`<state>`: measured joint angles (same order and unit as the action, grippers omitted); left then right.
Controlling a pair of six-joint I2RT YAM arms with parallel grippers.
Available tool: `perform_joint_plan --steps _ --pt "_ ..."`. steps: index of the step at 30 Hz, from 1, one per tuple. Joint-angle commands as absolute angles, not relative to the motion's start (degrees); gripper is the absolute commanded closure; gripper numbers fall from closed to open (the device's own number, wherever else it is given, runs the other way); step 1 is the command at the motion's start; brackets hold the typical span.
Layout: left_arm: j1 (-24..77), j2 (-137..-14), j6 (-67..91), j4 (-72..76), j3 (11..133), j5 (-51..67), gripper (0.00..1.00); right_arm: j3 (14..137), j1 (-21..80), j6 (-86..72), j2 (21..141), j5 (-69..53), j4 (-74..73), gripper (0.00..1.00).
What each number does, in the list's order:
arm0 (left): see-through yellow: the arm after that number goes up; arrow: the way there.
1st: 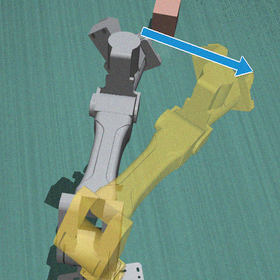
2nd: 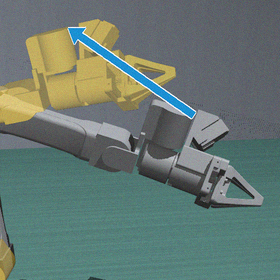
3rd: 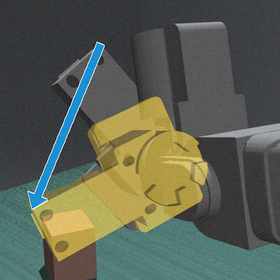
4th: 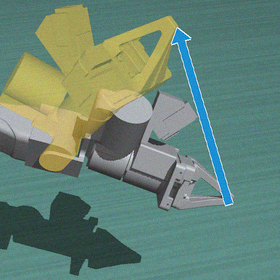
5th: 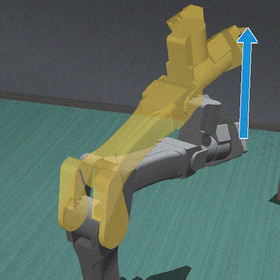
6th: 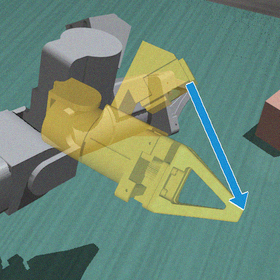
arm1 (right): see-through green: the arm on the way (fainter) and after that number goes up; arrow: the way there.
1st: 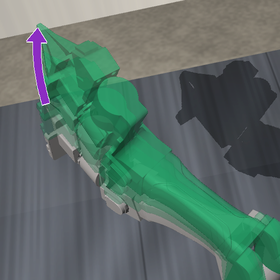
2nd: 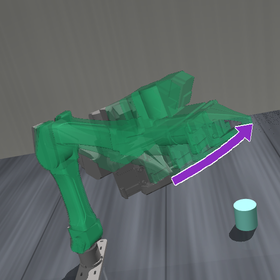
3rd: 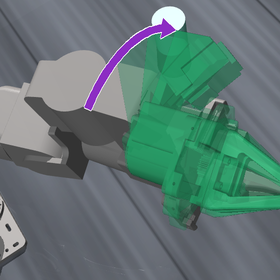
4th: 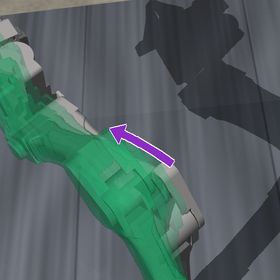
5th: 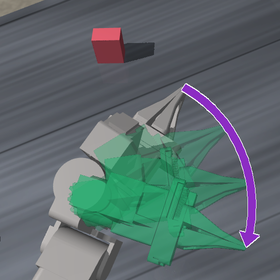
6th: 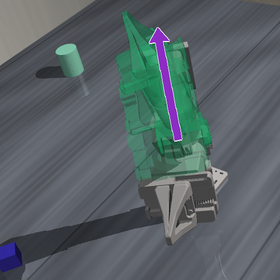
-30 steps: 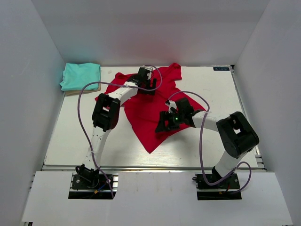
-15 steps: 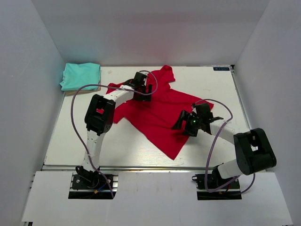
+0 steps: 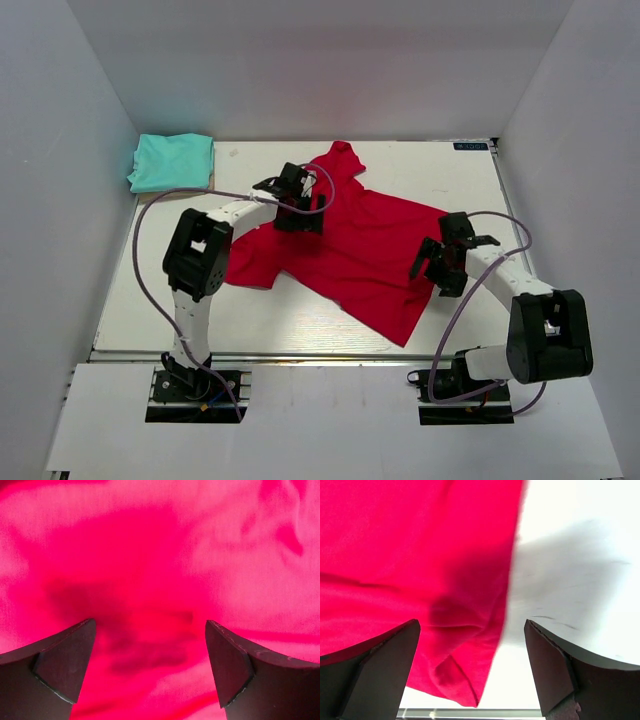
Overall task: Fold and stack the t-shirts
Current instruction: Flatten out the tshirt
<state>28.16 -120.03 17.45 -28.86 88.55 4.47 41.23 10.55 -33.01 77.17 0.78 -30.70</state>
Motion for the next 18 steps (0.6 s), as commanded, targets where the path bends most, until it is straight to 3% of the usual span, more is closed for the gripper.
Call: perform_joint_plan --steps 1,4,9,18 --pt "27.95 -109.10 16.96 -27.17 84.65 5.20 0.00 46.75 9.49 -29.27 78.39 6.42 -37.26 0.10" --pt "27.07 -108.28 16.44 -25.84 84.11 1.41 0.00 51.31 9.05 -27.95 80.06 8.42 -38.14 0.10" --pt "27.86 -118.09 7.49 -32.33 97.37 -11.68 0.00 57.30 9.05 -25.76 81.82 9.41 -36.05 0.10" --pt "27.86 -126.91 -16.05 -25.41 103.72 -6.42 0.00 64.24 9.23 -25.05 92.54 3.94 -29.09 0.10"
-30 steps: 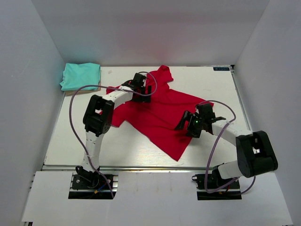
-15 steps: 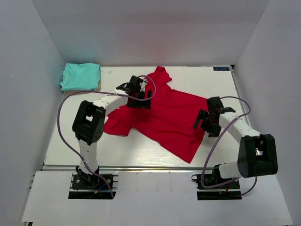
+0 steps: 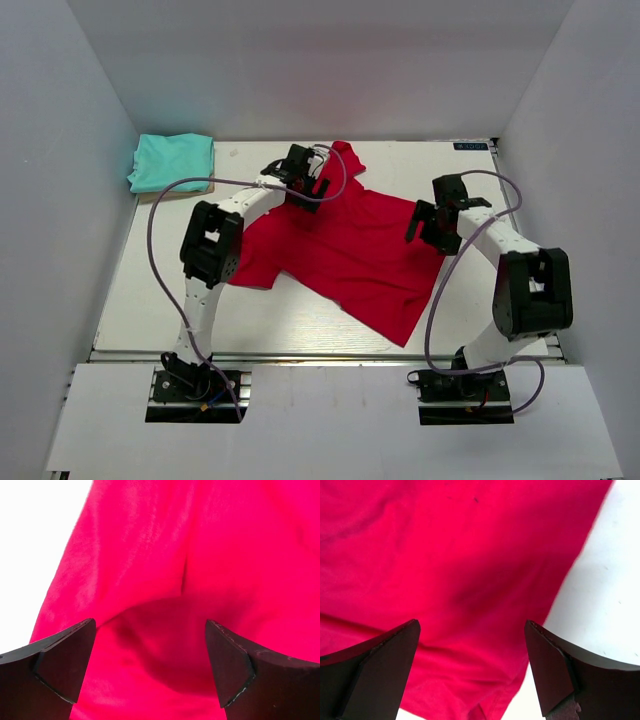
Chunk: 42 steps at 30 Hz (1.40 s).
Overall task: Fold and stack the t-shirts
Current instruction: Flatten out the tshirt
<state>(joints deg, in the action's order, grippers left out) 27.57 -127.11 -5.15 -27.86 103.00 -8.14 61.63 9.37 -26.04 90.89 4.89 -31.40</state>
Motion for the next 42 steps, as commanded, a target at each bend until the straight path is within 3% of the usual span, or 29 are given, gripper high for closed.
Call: perform_joint_plan --steps 1,13,16,17,20,25,28,34,35,37,38,42 --pt "27.86 -126.91 -16.95 -24.44 103.71 -6.42 0.00 64.42 9.40 -25.14 92.90 4.56 -29.44 0.10" --pt "27.86 -134.73 -15.21 -18.81 108.63 -18.63 0.06 63.19 9.14 -24.43 96.76 3.43 -29.09 0.10" --pt "27.86 -137.10 -15.73 -18.11 110.21 -18.63 0.30 63.54 9.05 -24.35 97.38 3.43 -29.18 0.10" --pt "27.86 -137.72 -15.73 -18.11 111.17 -19.59 0.48 63.81 9.23 -24.35 97.56 3.60 -29.53 0.10" --pt "27.86 -139.04 -14.07 -18.72 113.82 -20.65 0.57 64.07 9.05 -23.65 97.91 2.90 -29.53 0.10" --pt "26.81 -137.64 -10.82 -16.00 114.95 -17.58 0.63 64.34 9.14 -24.16 99.75 3.77 -30.23 0.10" --pt "25.67 -138.86 -10.81 -13.45 115.92 -23.99 0.62 62.85 9.14 -24.35 99.58 5.27 -31.20 0.10" --pt "22.33 -141.59 -8.18 -13.45 120.84 -19.79 0.62 63.01 8.88 -24.43 100.54 8.35 -34.98 0.10" --pt "21.28 -142.37 -7.56 -12.93 121.98 -19.08 0.51 62.93 8.88 -24.52 100.72 8.52 -35.42 0.10" --pt "20.74 -142.91 -7.56 -11.87 122.86 -18.02 0.41 63.45 8.70 -24.61 100.81 8.96 -35.68 0.10" --pt "19.35 -143.95 -7.56 -11.00 124.00 -18.02 0.30 63.81 8.88 -24.78 100.55 9.05 -35.77 0.10" --pt "16.44 -149.22 -5.46 -12.81 131.45 -19.86 0.30 65.21 8.70 -24.70 100.19 9.40 -36.12 0.10"
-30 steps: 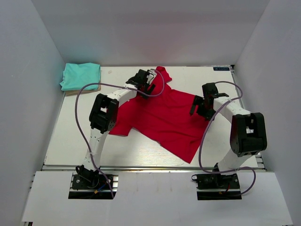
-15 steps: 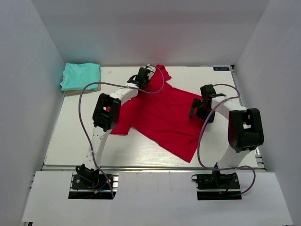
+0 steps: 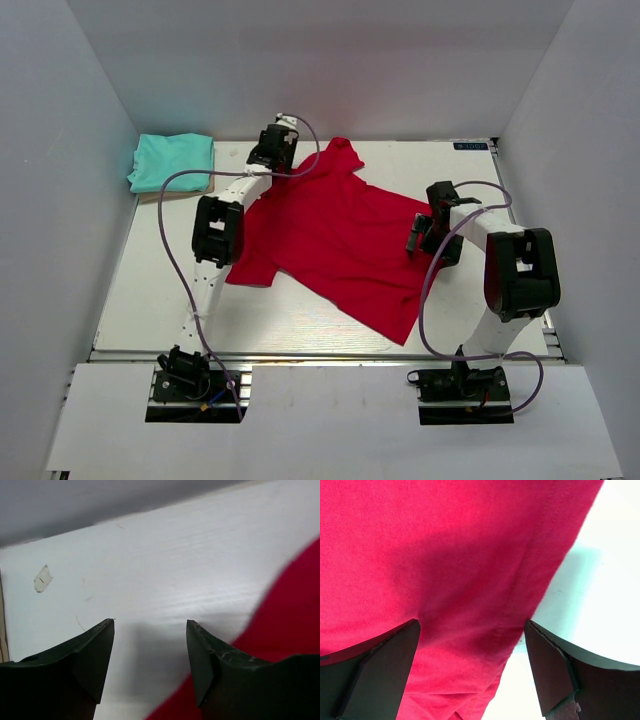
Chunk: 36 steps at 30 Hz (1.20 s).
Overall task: Fold and stack the t-shirts
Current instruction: Flatten out the tshirt
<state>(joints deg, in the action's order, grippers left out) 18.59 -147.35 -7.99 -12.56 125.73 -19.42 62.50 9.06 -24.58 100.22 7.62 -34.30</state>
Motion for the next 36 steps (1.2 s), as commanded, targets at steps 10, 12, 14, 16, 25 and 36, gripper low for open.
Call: perform_joint_plan --steps 10,12,14,16,25,36 --pt "14.59 -142.83 -2.02 -12.46 126.29 -8.10 0.18 63.46 8.88 -24.35 97.29 8.61 -33.49 0.10" --pt "14.59 -141.34 0.17 -15.19 126.83 -5.73 0.12 63.02 8.70 -24.61 97.56 9.57 -33.66 0.10" --pt "14.59 -137.93 2.71 -17.91 124.30 -4.83 0.00 63.63 8.53 -23.99 98.96 10.54 -34.88 0.10" --pt "14.59 -134.32 5.52 -17.93 119.64 -3.88 0.00 65.56 8.35 -23.99 101.41 11.77 -36.03 0.10" --pt "17.05 -117.43 9.49 -16.70 93.13 8.50 0.00 69.07 4.84 -23.29 107.74 13.09 -36.03 0.10" --pt "22.67 -113.47 13.53 -21.18 71.83 6.94 0.00 80.94 0.62 -18.55 117.06 8.52 -36.21 0.11"
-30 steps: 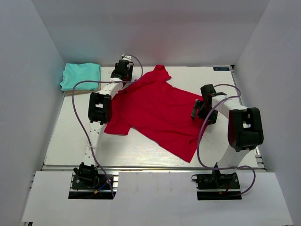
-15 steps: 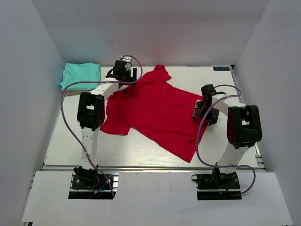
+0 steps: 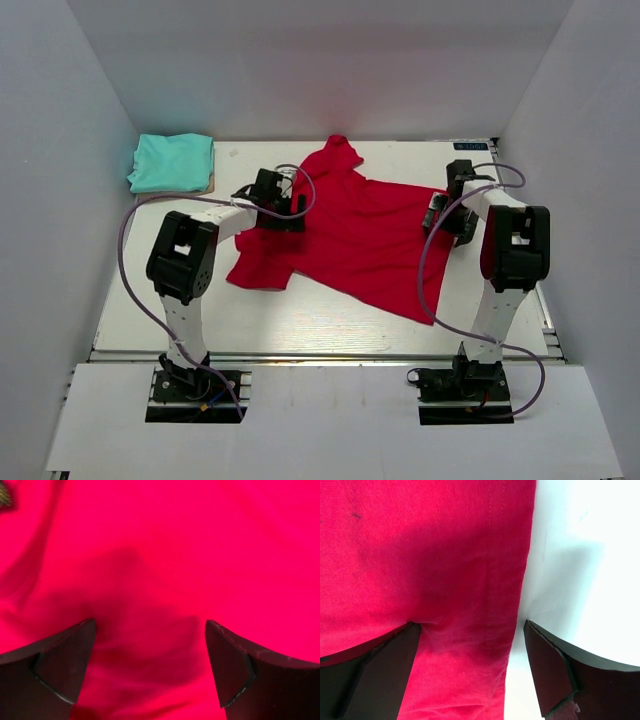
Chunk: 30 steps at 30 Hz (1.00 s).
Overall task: Fold and stack the t-shirts
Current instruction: Flatten out the tshirt
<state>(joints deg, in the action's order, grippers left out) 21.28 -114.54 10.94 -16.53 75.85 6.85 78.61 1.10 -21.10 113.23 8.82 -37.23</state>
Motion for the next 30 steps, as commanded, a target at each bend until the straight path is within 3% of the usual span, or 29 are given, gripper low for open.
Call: perform_joint_plan --steps 1,10,13,18,23,30 --pt "22.68 -112.51 14.41 -21.18 70.50 6.42 0.00 81.99 0.62 -18.37 118.64 8.53 -36.38 0.12" --pt "32.15 -98.72 24.33 -24.95 49.94 19.49 0.00 106.25 -1.32 -9.51 134.11 2.65 -39.81 0.19" --pt "35.24 -94.06 25.13 -27.94 48.16 17.77 0.00 109.42 -1.06 -7.92 134.22 0.71 -39.91 0.19" --pt "35.24 -91.76 25.14 -32.87 60.01 1.28 0.00 100.22 -1.23 -5.72 123.24 -2.37 -31.74 0.13" --pt "34.19 -92.29 25.14 -31.04 68.55 -7.00 0.00 92.82 -1.32 -5.96 111.63 -0.54 -29.45 0.11" --pt "33.66 -102.72 21.54 -26.80 75.83 -5.63 0.00 74.29 -1.93 -11.16 101.17 -2.11 -29.70 0.12"
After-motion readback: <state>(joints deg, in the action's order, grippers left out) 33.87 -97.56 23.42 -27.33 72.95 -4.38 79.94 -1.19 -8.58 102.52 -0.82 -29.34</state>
